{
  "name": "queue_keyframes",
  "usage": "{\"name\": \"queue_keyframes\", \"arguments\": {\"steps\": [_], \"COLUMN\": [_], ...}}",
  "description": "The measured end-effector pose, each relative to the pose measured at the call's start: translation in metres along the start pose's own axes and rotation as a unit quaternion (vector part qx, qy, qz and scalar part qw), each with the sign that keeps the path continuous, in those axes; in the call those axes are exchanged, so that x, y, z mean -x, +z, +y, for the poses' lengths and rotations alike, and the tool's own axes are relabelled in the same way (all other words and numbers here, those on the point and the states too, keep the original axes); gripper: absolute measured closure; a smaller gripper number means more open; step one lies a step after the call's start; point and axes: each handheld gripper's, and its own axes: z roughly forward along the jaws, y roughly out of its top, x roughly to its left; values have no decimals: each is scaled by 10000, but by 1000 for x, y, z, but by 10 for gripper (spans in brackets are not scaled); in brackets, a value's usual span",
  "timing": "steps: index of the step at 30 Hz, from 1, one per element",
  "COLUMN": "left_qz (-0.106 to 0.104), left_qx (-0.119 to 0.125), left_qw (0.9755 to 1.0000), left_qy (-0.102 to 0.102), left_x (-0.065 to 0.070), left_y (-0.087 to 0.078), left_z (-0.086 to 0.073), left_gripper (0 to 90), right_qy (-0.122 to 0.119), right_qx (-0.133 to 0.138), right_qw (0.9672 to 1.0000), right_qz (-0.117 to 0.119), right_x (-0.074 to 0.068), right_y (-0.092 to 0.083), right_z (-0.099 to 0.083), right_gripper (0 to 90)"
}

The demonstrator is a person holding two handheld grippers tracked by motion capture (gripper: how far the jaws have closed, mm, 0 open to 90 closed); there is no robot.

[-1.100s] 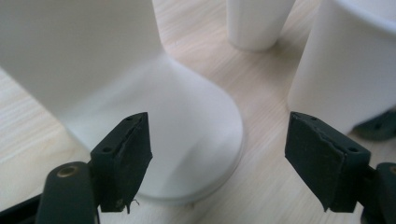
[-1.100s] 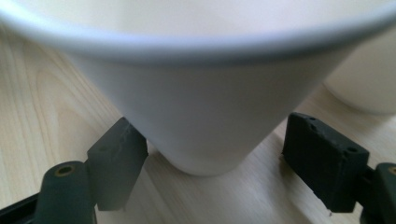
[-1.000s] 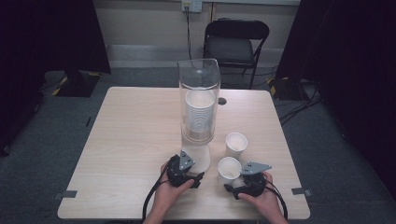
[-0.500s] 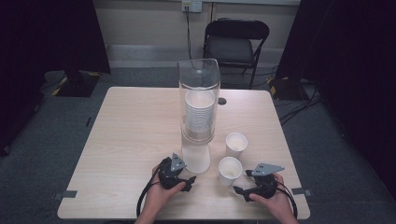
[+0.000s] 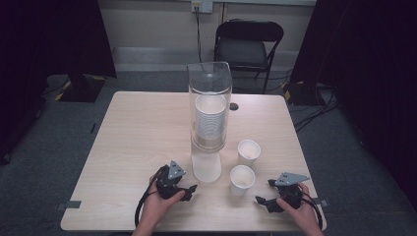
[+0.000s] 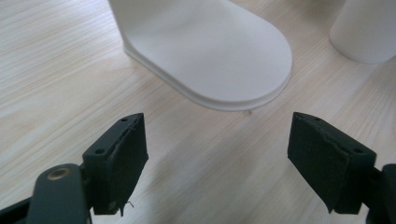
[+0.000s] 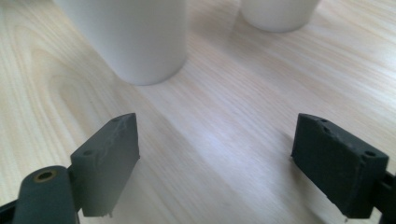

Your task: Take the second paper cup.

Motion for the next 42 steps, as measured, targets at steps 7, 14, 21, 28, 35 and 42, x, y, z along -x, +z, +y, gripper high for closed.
{"name": "queue_keyframes", "arguments": {"steps": [7,14,21,28,35,42], "left_qz": [39,96,137,208,225,308], "left_qx": [-57,-96,-110,-152,-214,-199], "left_qw": [10000,9998,9997,9995,9991,9986], "left_qy": [-17,-125,-168,-209,-272,-370], "left_x": [-8,-18,-31,-44,-54,-64], "left_y": [-8,-18,-31,-44,-56,-67], "left_z": [-5,-13,-24,-36,-49,-65], "left_gripper": [197,195,193,192,190,181], "right_qy": [43,41,-60,-109,-119,-129], "right_qx": [-22,16,11,-11,-27,-20], "right_qw": [9999,9998,9995,9994,9992,9992], "right_qz": [-113,-197,-310,-334,-377,-374], "right_x": [9,13,13,12,11,12], "right_y": [-6,-9,-9,-8,-8,-8], "right_z": [-4,-8,-9,-9,-9,-9], "right_gripper": [143,144,143,139,135,134]}}
